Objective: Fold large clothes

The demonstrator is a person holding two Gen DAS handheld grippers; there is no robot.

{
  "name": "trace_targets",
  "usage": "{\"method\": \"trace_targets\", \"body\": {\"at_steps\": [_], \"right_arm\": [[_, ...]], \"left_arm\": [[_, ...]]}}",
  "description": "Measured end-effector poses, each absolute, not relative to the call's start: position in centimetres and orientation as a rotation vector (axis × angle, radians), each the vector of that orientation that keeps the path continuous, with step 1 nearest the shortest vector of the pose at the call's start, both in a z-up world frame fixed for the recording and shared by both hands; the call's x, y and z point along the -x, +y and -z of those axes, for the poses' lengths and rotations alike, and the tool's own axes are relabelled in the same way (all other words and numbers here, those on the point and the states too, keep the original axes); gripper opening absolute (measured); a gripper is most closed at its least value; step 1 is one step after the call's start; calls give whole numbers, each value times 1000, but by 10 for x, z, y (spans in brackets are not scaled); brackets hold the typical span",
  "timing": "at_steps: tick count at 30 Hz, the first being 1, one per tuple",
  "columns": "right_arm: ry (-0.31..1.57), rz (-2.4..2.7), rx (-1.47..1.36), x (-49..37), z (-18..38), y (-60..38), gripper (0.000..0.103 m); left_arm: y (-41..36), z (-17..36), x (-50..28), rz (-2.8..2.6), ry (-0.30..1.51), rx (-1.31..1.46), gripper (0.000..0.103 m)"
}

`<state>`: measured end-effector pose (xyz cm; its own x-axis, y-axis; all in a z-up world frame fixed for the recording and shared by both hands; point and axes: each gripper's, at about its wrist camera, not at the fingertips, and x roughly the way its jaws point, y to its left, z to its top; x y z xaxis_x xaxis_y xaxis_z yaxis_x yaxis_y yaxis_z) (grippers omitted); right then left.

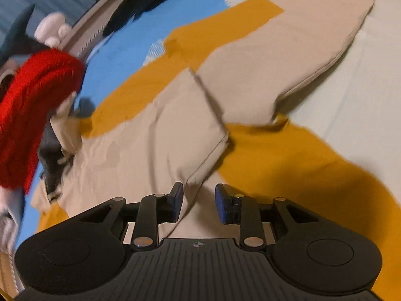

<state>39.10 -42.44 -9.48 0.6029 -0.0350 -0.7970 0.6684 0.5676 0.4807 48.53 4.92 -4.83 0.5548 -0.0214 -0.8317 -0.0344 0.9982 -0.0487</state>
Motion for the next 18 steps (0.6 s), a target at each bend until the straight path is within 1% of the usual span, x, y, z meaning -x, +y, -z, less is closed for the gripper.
{"method": "trace_targets", "body": {"at_steps": [1,3,4,6,10,18], "right_arm": [[801,470,-861,-388,88,-428,30],[715,458,-804,-380,68,-438,30],[675,453,-778,-375,59,-444,30],[611,452,-734,-366,47,-464,30],[546,486,-691,-343,38,-509,30],[491,634,-791,-282,64,-627,31]], "left_arm": [[41,39,-480,14,948,32,49],[25,28,-469,53,902,-12,56],[18,24,-464,71,894,-25,57],[3,22,-456,112,889,-38,57],[-17,17,-433,163,854,-75,57],[-47,28,-411,243,854,-130,57]]}}
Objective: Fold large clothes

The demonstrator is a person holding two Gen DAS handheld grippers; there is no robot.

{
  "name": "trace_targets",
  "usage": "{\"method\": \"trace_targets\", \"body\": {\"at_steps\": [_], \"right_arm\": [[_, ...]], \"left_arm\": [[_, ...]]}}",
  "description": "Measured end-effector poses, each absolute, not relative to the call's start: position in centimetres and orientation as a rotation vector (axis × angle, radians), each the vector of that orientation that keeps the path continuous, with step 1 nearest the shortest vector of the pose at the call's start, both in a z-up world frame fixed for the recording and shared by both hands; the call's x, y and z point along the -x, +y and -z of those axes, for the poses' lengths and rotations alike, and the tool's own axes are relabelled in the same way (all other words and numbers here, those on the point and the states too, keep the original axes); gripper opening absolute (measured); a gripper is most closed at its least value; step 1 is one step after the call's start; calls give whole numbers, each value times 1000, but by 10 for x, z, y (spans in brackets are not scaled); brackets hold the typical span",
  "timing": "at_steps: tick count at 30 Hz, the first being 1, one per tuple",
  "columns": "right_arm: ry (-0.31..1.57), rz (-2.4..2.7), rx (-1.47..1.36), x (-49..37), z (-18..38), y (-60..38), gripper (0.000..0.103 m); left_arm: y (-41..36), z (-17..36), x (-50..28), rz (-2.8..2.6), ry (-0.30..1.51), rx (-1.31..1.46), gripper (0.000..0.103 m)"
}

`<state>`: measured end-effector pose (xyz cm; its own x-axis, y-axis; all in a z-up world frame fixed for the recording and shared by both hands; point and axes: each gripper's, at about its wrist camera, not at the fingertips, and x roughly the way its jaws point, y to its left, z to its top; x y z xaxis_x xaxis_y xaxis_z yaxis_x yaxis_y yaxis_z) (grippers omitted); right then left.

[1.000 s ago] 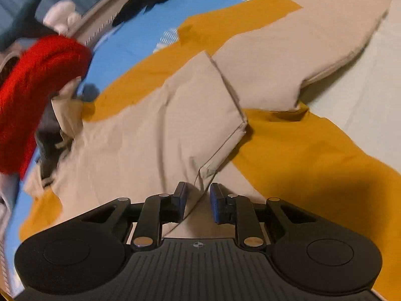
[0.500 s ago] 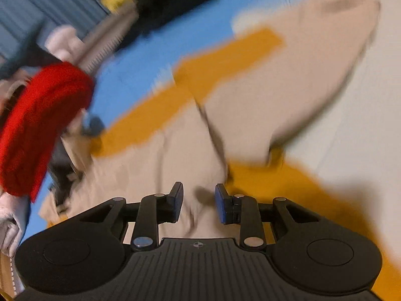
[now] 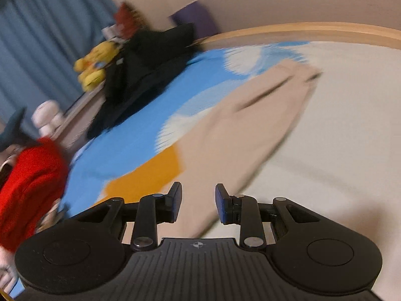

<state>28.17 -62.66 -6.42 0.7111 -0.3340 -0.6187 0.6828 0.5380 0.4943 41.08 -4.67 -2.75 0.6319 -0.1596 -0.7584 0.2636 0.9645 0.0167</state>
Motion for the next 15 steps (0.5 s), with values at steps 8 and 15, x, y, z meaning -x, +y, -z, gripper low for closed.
{"method": "trace_targets", "body": {"at_steps": [8,15], "right_arm": [[461,700,-917,-266,117,-695,33],[475,722,-998,-279,147,-707,33]], "left_arm": [[-54,37,-421,246,869,-140,57],[-54,44,-428,236,882,-152,57]]}}
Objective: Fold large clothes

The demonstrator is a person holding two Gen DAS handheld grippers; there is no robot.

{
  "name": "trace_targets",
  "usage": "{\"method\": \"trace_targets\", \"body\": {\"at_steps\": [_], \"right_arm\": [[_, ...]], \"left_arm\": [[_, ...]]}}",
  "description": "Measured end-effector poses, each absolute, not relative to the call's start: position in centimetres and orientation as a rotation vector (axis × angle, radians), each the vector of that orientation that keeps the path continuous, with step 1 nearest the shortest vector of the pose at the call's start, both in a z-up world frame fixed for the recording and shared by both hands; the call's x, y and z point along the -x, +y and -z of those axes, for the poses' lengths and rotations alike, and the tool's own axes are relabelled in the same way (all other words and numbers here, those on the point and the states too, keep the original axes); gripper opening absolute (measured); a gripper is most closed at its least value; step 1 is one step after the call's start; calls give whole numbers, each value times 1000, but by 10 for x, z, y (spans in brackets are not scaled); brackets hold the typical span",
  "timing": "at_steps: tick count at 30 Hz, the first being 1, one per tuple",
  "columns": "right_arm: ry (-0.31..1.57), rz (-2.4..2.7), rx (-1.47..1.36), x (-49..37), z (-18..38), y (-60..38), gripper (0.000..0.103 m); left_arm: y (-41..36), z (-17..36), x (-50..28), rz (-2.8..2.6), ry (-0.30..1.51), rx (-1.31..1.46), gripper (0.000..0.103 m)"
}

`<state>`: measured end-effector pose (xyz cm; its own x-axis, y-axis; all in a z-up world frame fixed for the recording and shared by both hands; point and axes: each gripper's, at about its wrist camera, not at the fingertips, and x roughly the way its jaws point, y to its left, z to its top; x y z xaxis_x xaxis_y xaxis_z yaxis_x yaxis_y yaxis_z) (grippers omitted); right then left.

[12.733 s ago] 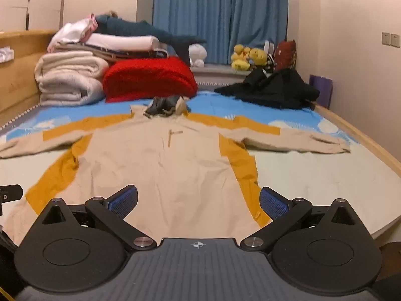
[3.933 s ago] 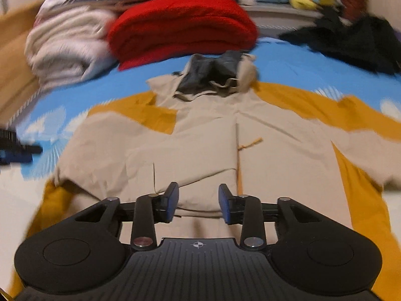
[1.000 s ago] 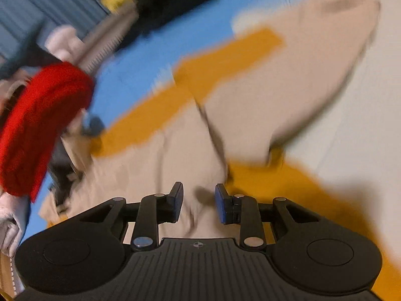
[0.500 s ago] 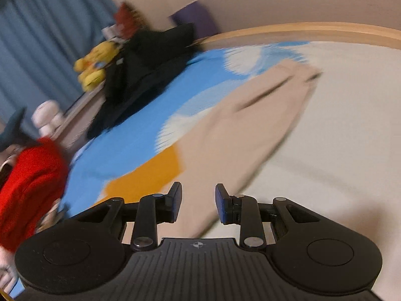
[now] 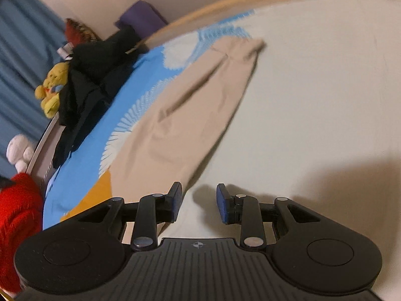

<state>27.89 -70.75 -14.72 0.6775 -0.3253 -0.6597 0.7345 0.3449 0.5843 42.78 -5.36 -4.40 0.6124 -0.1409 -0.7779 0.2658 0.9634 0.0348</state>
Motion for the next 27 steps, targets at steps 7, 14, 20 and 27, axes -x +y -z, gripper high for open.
{"method": "trace_targets", "body": {"at_steps": [7,14,20,27], "right_arm": [[358,710,-1092,-298,163,-745,31],[347,828,-993,-316,155,-790,31],[400,910,-904,-328,148,-806,31],[385,958,-722,-343,111,-785,1]], "left_arm": [[-54,47,-429,240,867,-180,57],[-50,49,-432,233,858,-196,57],[-45,46,-436,225,857,-192,57],[-29,31,-437,205,845,-136,57]]}}
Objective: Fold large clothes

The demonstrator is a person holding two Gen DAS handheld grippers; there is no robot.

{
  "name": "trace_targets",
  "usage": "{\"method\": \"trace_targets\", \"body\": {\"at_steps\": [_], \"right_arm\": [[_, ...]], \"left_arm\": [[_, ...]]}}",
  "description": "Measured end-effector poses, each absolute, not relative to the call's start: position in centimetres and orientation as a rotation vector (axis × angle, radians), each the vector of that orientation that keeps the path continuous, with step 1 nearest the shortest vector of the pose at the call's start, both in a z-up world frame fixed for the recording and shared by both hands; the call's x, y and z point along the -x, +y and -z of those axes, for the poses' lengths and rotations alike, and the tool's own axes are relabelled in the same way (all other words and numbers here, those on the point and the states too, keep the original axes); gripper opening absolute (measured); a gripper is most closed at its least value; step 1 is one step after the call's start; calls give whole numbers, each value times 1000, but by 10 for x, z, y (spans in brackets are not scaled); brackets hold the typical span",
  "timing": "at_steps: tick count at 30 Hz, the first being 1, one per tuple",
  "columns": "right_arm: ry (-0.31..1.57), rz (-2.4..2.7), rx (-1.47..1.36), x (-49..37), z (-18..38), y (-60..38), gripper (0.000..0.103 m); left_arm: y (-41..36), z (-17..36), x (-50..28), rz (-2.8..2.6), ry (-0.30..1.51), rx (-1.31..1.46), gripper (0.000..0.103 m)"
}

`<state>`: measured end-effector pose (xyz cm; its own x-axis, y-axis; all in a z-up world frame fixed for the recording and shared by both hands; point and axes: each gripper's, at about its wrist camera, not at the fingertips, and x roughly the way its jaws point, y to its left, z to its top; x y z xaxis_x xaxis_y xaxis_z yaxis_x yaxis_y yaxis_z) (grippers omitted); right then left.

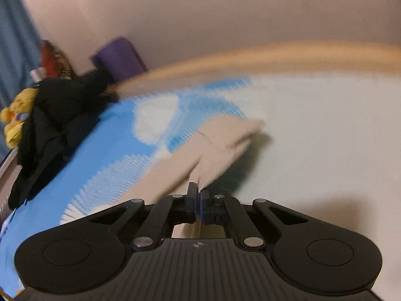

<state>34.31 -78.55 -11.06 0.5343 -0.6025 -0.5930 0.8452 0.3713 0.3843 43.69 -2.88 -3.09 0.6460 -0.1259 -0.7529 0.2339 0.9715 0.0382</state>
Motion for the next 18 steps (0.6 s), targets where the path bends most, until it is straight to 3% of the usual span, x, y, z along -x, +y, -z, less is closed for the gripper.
{"method": "trace_targets", "body": {"at_steps": [6,12,16,18], "right_arm": [[385,912,-428,-383,40,-707,1],[365,519,-44,-429,-21,-524,1],[373,159,-17,-428,-37,-383,2],[437,-64,-118,-422,-38,-324,7]], "left_arm": [[-1,10,-442,162,842,-33,57],[48,-8,-449,70,834,111,57],[76,-17,-451,17,828,166,57],[89,-22,-451,12,825,194,57]]}}
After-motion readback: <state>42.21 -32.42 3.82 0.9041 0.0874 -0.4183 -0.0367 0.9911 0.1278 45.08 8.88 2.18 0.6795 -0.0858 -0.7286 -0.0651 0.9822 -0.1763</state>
